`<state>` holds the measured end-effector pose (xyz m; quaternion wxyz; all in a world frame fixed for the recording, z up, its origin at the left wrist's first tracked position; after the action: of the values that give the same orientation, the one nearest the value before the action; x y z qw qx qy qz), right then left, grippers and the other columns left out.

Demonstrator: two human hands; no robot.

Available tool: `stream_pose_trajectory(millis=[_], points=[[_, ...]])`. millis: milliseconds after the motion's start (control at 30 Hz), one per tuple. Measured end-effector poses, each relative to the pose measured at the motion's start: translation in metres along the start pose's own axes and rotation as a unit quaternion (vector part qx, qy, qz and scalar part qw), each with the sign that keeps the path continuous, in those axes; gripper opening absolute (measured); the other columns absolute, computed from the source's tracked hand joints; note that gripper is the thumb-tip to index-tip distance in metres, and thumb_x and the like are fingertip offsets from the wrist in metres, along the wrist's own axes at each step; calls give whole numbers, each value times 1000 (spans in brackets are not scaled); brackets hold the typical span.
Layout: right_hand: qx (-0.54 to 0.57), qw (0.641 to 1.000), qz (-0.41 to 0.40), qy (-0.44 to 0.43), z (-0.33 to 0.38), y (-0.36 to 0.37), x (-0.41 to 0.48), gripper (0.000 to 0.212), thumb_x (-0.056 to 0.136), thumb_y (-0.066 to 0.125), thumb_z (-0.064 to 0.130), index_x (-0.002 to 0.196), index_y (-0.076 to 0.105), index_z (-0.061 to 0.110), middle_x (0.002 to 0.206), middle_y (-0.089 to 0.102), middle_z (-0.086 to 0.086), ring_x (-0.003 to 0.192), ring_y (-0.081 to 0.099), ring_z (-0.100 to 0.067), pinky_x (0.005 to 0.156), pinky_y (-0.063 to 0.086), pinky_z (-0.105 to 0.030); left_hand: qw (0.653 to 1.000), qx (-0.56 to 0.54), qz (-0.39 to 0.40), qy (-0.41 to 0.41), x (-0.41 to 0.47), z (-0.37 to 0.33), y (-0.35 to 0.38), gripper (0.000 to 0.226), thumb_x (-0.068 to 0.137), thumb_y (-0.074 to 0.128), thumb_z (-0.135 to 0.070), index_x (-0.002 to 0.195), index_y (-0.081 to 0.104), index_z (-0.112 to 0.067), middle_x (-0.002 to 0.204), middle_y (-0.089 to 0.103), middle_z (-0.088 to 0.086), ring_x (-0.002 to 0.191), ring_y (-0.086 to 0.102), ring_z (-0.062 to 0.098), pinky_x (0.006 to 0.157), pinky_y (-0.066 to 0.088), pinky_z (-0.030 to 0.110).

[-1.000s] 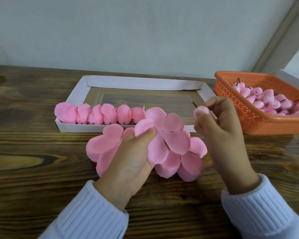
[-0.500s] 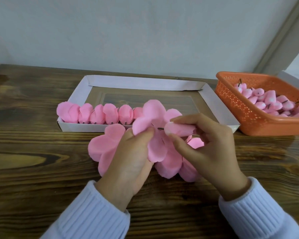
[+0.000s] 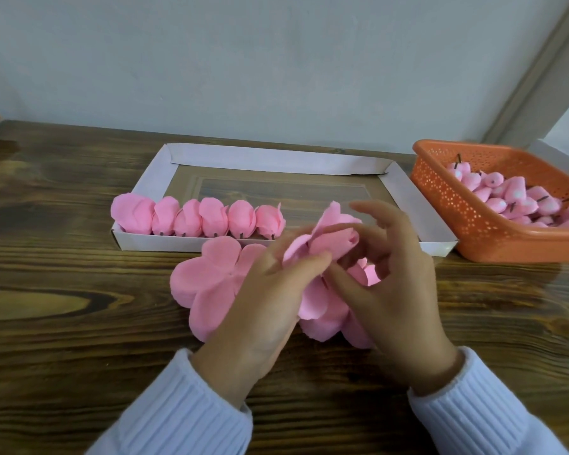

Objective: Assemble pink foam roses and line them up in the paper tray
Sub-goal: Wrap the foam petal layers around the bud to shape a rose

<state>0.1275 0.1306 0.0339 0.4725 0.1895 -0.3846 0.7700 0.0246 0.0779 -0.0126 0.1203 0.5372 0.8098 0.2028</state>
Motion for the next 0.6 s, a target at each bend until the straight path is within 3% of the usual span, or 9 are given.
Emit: stream_pose_trajectory(millis=[100,267,367,433,533,600], points=[[-8,1000,10,3,2,2,0,50,77,74,25,117,46,35,101,64,32,82,62,6,68,40,-3,999,-25,22,-5,0,-1,5,44,77,60,-11,119,63,2,113,68,22,109,65,34,101,47,44],[-53,998,30,-27,6,4,0,23,80,64,28,103,64,24,103,61,18,93,56,-9,80,41,-15,996,-57,63,-13,-1,-2,10,40,81,59,-11,117,60,7,99,67,18,92,65,27,82,51,34],[-112,993,-1,-47,9,1,0,23,80,64,30,97,70,16,121,52,2,103,50,-21,88,38,-23,997,-48,67,-15,-2,-3,10,42,80,58,-10,119,59,5,104,66,21,97,65,28,85,51,36],[-139,990,-9,-36,8,0,0,24,79,63,35,95,72,19,130,48,-3,109,45,-24,93,34,-21,998,-6,66,3,-3,-4,9,42,78,62,-11,118,62,0,105,70,18,98,67,27,85,53,36],[-130,991,20,-14,4,3,0,28,77,64,40,94,72,21,136,46,-5,122,40,-27,97,28,-12,995,69,59,33,-4,-7,8,40,76,72,-11,114,63,-3,95,74,6,94,71,20,71,54,25],[-110,993,39,-14,4,5,0,29,75,65,41,94,72,19,134,49,-4,125,41,-27,99,29,-14,993,100,41,40,-3,-6,6,37,78,78,-6,112,63,-3,92,75,3,92,72,18,63,52,19]])
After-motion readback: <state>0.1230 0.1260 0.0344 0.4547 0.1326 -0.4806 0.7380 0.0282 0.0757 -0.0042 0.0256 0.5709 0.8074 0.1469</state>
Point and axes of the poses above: each hand's wrist, its own x-axis towards the middle knuckle, its own y-axis out of the palm, z = x × y, the point moved 7 cm from there along x, towards the middle knuckle
